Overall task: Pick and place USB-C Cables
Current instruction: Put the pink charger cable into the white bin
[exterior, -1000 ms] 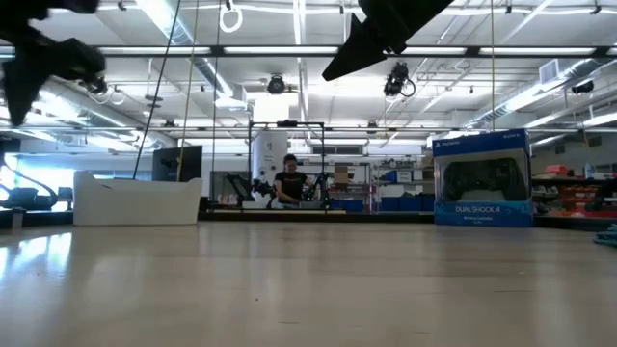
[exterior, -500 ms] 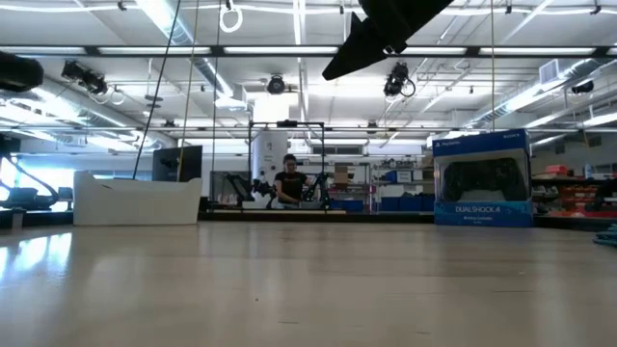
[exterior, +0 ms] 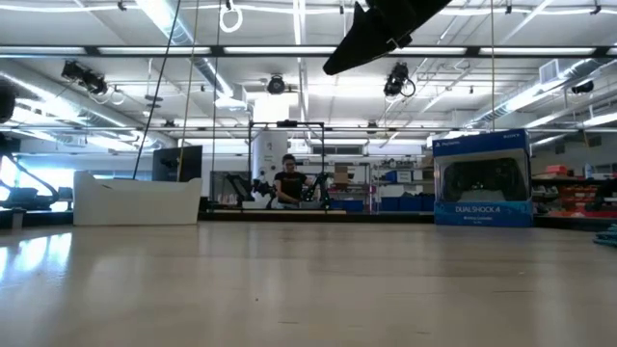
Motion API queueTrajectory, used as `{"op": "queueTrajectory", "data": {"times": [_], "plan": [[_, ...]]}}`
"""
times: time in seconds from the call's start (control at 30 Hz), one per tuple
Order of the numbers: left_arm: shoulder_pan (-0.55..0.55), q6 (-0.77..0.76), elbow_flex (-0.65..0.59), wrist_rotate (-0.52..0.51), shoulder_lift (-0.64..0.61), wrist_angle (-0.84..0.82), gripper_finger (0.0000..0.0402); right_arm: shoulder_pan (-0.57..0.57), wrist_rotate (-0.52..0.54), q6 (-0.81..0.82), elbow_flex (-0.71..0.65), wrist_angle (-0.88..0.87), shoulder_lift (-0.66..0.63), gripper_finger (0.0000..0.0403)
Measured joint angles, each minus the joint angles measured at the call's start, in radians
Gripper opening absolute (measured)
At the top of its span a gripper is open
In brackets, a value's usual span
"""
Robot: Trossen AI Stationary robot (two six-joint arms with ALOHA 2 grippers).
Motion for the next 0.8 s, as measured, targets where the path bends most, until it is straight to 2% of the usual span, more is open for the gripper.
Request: {"op": "queueTrajectory", "data": {"times": [0.27, 0.37, 0.53, 0.73, 0.8], "plan": [[-0.007, 0.01, -0.013, -0.007, 0.073, 0.021, 0.023, 0.016, 0.0, 0.01, 0.0, 0.0, 0.0, 0.0126], [-0.007, 0.007, -0.014, -0.006, 0.093, 0.025, 0.0216, 0.017, 0.0, 0.02, 0.0, 0.0, 0.0, 0.0126], [0.007, -0.022, -0.008, 0.0, 0.093, 0.022, 0.0151, 0.018, 0.0, 0.021, 0.0, 0.0, 0.0, 0.0126], [0.054, -0.046, 0.008, 0.001, 0.092, 0.002, 0.003, 0.018, 0.0, 0.021, 0.0, 0.0, 0.0, 0.0126], [0.083, -0.046, 0.015, -0.015, 0.094, -0.022, 0.0019, 0.018, 0.0, 0.021, 0.0, 0.0, 0.0, 0.0126]]}}
